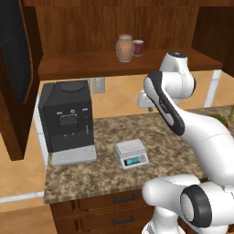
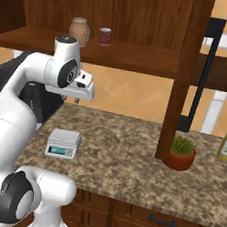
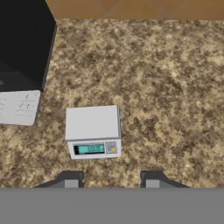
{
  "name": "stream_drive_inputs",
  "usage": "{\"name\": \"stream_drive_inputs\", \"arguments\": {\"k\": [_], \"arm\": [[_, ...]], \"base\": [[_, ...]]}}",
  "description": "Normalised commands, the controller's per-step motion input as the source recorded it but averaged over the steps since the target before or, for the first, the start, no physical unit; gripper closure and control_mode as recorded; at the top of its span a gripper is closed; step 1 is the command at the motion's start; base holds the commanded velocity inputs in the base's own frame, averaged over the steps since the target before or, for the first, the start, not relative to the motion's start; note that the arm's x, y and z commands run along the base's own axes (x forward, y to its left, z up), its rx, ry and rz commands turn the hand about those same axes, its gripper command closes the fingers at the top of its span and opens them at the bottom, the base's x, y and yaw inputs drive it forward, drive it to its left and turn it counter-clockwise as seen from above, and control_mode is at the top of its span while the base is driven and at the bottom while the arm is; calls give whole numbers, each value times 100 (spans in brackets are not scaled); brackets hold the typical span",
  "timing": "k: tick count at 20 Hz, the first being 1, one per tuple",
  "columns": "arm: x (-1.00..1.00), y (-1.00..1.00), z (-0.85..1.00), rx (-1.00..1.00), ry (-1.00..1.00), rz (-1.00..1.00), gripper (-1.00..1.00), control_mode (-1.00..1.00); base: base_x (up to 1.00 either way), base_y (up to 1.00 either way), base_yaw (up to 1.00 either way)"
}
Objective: Pick the honey bottle and place it on the digital scale for weighing, and close the cabinet.
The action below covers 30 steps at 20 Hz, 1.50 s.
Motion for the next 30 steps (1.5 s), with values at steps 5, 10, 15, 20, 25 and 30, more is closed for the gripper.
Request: {"name": "stream_drive_inputs", "arguments": {"k": [5, 10, 15, 20, 25, 30], "arm": [[-49, 0, 9, 0, -18, 0, -100, -100], [-89, 35, 18, 4, -39, 8, -100, -100], [-47, 6, 64, 2, -44, 11, -100, -100], [-22, 21, 49, 4, -21, 3, -100, -100], [-3, 17, 66, 0, -24, 1, -100, -100], [0, 4, 60, 0, -4, 0, -100, -100]], "base": [[0, 0, 0], [0, 0, 0], [0, 0, 0], [0, 0, 0], [0, 0, 0], [0, 0, 0]]}}
